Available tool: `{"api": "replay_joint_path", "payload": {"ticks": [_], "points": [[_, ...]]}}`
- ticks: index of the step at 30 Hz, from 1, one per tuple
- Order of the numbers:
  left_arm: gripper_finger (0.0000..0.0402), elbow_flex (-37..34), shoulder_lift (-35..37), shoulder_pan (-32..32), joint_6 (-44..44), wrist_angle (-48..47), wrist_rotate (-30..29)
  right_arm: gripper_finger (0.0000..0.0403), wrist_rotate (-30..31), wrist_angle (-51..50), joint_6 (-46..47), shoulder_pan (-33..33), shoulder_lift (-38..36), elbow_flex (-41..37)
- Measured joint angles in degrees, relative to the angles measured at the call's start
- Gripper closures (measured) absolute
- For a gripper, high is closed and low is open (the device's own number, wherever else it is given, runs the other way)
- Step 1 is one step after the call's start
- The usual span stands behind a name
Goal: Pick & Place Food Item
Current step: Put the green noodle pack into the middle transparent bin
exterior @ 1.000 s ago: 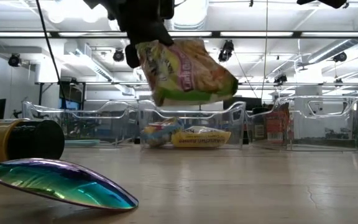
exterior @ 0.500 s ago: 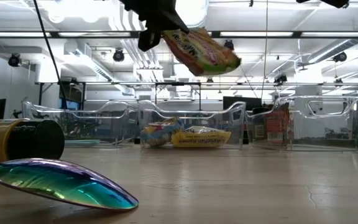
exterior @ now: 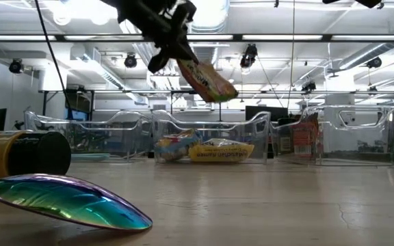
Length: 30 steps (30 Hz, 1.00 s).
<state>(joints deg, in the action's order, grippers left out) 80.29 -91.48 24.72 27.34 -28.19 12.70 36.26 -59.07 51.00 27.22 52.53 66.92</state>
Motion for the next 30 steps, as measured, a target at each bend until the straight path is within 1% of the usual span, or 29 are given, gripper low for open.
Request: {"api": "replay_joint_path", "payload": {"ticks": [4,10,21,30], "points": [[0.0401,0.00,-2.97,1.26,0.79,0.26,1.10,0.0202,1.24,0.36,-0.01,0.00,0.00,0.00],[0.0401,-0.07,-6.45,1.26,1.12,2.89,3.87,0.0202,2.65,1.05,-0.13,0.00,0.00,0.02],[0.0401,-0.07,-11.80,1.19,1.67,5.18,4.83,0.0202,2.85,1.58,0.97,0.00,-0.02,0.03],[0.0401,-0.07,-14.36,1.11,1.69,6.31,5.57,0.0202,2.87,2.32,1.03,0.00,0.07,0.04]]}}
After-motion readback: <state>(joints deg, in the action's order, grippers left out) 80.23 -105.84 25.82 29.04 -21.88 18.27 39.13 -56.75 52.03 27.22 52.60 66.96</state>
